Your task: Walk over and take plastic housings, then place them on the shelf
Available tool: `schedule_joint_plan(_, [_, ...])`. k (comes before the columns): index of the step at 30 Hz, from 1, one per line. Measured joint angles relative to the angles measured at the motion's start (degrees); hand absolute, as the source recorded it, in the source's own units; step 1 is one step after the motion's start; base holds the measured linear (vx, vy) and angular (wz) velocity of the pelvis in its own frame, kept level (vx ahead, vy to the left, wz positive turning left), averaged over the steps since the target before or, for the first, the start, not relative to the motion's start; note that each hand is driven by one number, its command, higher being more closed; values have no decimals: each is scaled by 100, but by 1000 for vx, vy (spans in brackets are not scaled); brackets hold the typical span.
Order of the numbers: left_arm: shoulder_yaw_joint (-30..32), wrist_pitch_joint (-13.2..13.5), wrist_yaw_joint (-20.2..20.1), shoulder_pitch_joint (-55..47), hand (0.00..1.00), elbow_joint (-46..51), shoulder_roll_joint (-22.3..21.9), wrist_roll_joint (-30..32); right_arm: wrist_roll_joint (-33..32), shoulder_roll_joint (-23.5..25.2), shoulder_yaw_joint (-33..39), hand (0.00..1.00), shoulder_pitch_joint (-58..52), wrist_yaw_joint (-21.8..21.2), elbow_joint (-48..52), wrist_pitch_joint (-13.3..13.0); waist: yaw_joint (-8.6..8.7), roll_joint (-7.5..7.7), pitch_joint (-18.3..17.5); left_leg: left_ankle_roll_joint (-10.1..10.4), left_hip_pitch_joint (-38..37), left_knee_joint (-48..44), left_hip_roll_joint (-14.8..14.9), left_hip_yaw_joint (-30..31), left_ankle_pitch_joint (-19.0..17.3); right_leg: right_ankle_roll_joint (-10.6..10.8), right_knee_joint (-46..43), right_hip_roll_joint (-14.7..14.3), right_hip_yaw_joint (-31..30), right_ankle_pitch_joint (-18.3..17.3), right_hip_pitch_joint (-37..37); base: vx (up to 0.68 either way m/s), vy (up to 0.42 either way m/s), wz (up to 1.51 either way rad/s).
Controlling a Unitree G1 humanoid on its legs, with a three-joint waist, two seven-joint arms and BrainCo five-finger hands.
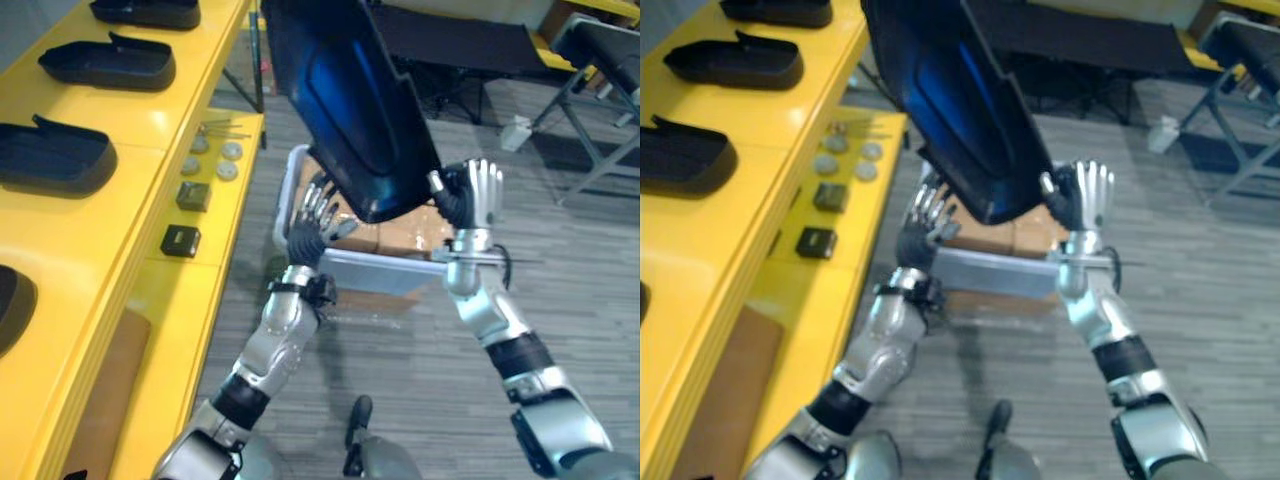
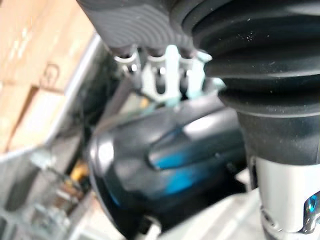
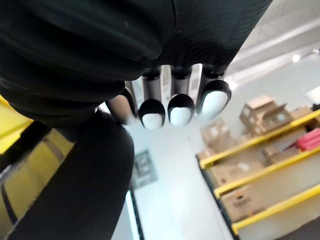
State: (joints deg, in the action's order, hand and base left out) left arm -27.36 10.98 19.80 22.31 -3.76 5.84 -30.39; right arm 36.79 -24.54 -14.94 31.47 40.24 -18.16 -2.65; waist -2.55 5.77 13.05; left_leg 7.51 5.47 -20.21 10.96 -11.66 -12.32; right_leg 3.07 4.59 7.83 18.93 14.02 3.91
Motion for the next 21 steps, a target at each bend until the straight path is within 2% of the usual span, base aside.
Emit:
schedule_joint_plan(8, [13,-321,69,-6,0,-380,0,230,0,179,-128,100,-203,0,29,-3,-8,64,-203,-2,-50,20,-6,0,13,3,0,6,-21,3,-30,-5,25,-1])
schedule_joint_plan(11, [9,-362,148,-6,0,-490,0,230,4,206,-199,100,-239,-9,117,-6,-10,85,-222,0,-55,20,-4,3,22,7,1,4,-23,5,-35,-9,12,0])
schedule_joint_plan(21, [-25,-412,146,-6,0,-745,-55,204,140,389,-431,100,-425,-82,459,-485,9,94,-249,17,-162,83,-3,-12,40,28,2,-1,-41,-16,-96,-1,15,0])
